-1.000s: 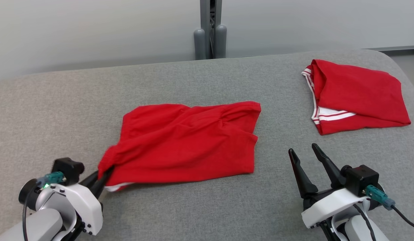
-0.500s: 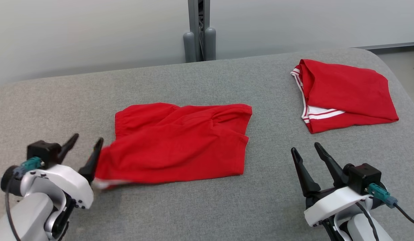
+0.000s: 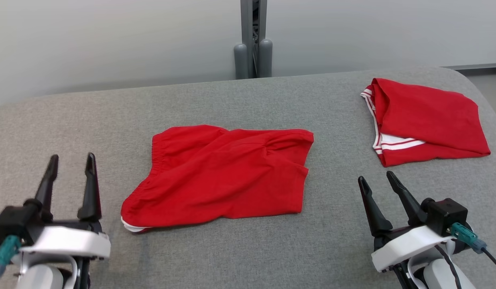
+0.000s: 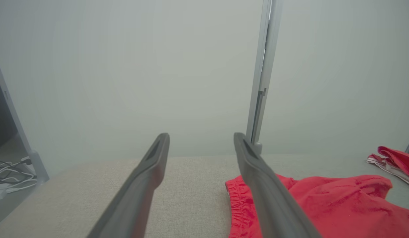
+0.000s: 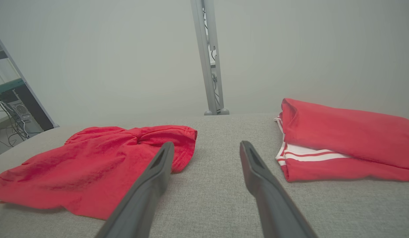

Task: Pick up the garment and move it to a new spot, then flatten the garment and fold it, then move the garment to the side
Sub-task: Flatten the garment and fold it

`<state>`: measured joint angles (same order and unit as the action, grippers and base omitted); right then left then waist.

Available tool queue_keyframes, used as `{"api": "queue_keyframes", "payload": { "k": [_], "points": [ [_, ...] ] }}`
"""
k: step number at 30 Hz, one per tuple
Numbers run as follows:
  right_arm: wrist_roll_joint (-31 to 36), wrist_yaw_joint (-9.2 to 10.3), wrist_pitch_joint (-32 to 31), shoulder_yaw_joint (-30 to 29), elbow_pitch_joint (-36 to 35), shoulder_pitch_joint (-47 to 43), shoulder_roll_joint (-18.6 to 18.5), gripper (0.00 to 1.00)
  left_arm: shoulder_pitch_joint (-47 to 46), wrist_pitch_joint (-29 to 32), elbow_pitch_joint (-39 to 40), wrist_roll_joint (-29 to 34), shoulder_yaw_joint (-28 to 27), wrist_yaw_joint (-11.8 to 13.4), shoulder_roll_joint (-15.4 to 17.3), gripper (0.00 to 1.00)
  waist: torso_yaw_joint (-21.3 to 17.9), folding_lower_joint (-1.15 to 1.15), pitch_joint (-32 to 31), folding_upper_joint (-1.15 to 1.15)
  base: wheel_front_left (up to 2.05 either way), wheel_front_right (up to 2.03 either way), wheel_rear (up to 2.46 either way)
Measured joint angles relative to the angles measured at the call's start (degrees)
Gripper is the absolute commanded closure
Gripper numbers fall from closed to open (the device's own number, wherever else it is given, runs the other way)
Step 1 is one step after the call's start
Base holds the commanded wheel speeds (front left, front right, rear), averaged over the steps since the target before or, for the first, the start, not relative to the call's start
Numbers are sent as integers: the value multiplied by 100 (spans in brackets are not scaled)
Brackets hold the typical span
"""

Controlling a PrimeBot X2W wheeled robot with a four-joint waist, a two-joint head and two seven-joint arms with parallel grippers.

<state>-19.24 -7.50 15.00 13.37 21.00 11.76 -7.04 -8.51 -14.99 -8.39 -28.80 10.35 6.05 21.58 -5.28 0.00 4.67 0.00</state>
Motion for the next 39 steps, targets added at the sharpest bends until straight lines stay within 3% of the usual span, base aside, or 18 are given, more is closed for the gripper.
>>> {"api": "queue_keyframes", "payload": {
  "k": [12,17,24,26,39],
  "points": [
    [-41,0,0,-326,194,-242,-38,0,1092,1,567,977,-1337,-276,-1148,0,319,0,-139,0,0,0,0],
    [-51,0,-1,-219,325,-289,19,0,1268,1,539,1488,-1446,-403,-1266,0,435,0,-195,0,0,0,0],
    [-94,0,-2,-135,391,-289,16,0,1280,1,261,2034,-1315,-422,-1159,0,496,0,-258,0,0,0,0],
    [-122,0,-32,-57,422,-285,1,0,1272,0,227,2009,-1199,-624,-1152,0,525,0,-270,0,0,0,0],
    [-1203,1,-1247,976,1533,731,-9,0,1086,0,-41,1864,-1200,-802,-1358,0,872,0,-251,0,0,0,0]
  ]
}}
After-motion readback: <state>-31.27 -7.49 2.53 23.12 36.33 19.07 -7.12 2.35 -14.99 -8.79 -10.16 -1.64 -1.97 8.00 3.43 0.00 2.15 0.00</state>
